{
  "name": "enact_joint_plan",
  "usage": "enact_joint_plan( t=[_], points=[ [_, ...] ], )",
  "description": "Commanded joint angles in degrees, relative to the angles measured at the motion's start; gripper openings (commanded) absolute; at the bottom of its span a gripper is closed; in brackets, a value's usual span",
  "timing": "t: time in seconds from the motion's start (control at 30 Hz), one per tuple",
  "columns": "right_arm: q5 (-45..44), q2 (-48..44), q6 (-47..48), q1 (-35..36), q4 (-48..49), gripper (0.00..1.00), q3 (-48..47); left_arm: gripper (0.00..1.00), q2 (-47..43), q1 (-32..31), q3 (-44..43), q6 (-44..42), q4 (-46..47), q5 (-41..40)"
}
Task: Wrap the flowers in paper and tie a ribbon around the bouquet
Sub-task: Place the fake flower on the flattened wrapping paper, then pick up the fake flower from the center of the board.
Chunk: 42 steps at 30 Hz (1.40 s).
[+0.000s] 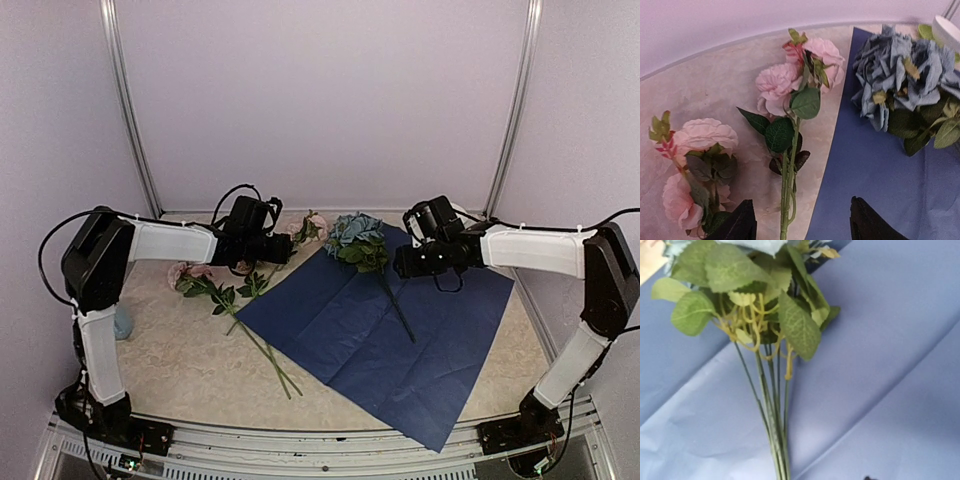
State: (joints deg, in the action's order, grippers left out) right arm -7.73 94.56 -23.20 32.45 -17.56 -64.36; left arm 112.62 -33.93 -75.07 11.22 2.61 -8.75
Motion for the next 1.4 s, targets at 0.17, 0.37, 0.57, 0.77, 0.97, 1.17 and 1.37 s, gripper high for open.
enact_joint_plan(
  t=[0.17,0.37,0.57,0.77,0.97,1.17,1.37],
  points=[
    [3.4,-2.9,1.7,-0.2,-1.2,0.52,3.5,0.61,11.3,1.2,-10.1,-4.6,-7.6,2.4],
    [3.6,-3.1,1.9,-0.1,-1.3,0.52,4.5,0.42,14.7,1.9,-11.4,-4.5,-8.3,2.6],
    [3.6,-3.5,2.2,-0.1,-1.3,0.52,4.6,0.44,16.6,2.4,-11.1,-3.8,-8.4,0.8],
    [5.2,-4.4,2.3,-0.1,-1.6,0.53,4.5,0.0,14.5,2.7,-9.1,-2.1,-6.7,-1.0],
    [5.9,-6.6,2.8,-0.1,-1.9,0.53,4.5,0.0,0.7,3.3,-2.0,-1.1,0.1,-11.5],
    [9.4,-11.1,5.3,0.5,0.7,0.53,4.4,0.0,-13.7,-1.0,4.1,-10.7,9.0,-30.1],
    [23.5,-20.9,8.1,1.8,13.2,0.53,8.1,0.0,-26.2,-5.9,10.2,-8.3,15.2,-14.3]
  ],
)
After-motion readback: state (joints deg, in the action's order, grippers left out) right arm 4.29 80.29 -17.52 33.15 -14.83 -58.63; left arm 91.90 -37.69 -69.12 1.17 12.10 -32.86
